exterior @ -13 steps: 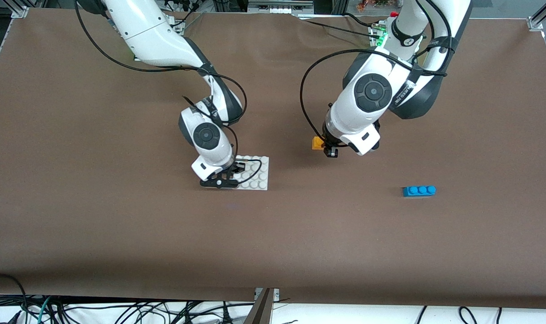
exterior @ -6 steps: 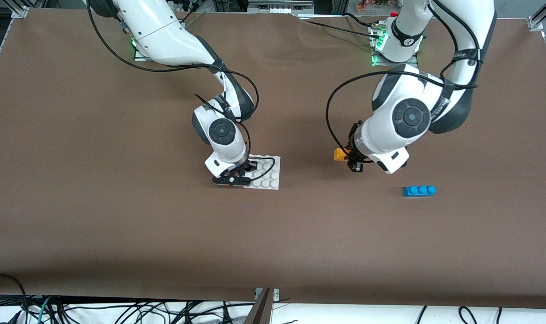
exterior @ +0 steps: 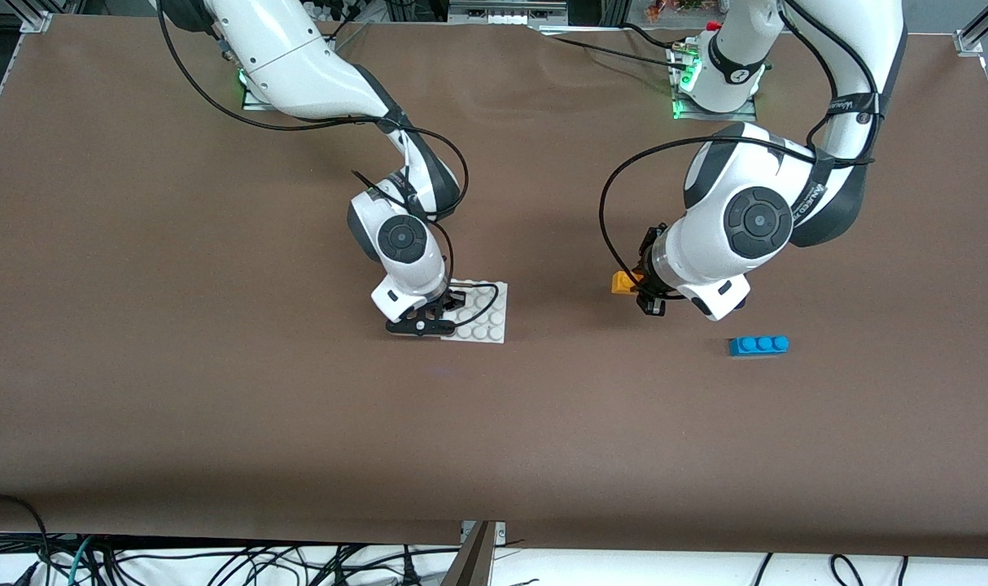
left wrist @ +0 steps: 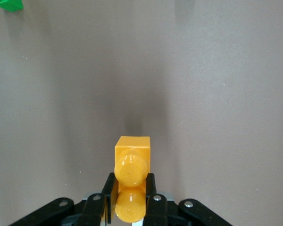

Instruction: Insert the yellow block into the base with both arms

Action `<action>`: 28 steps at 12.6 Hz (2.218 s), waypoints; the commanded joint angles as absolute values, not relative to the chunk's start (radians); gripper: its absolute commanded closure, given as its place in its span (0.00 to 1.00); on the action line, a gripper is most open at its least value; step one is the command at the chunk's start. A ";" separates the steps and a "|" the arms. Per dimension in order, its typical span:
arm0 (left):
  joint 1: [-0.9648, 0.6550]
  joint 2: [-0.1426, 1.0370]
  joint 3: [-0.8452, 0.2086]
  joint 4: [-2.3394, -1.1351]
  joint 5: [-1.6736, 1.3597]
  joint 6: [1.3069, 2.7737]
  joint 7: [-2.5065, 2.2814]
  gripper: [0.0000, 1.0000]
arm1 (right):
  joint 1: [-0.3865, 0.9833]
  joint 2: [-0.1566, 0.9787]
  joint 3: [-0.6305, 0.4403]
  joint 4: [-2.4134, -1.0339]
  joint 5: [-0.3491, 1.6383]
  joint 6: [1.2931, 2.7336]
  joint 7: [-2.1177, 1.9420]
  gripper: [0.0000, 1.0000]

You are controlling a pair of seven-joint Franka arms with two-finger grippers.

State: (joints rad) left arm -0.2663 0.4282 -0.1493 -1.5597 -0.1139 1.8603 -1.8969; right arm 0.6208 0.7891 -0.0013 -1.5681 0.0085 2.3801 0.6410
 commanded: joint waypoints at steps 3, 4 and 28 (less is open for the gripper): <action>-0.264 0.442 -0.152 -1.526 -0.126 1.832 -1.878 1.00 | 0.612 0.770 0.026 -1.508 0.044 2.272 0.549 0.88; -0.264 0.442 -0.152 -1.526 -0.126 1.832 -1.876 1.00 | 0.611 0.756 0.025 -1.508 0.046 2.251 0.523 0.88; -0.649 0.903 -0.115 -1.042 -0.192 1.844 -2.239 1.00 | 0.444 0.356 -0.215 -1.474 0.061 1.905 0.236 0.00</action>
State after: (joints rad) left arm -0.6079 0.8321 -0.1547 -1.1553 -0.1778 1.8610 -2.1972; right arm 0.4854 0.4052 -0.2403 -1.4701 0.0427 1.9386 0.2563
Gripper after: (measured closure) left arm 0.722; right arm 0.000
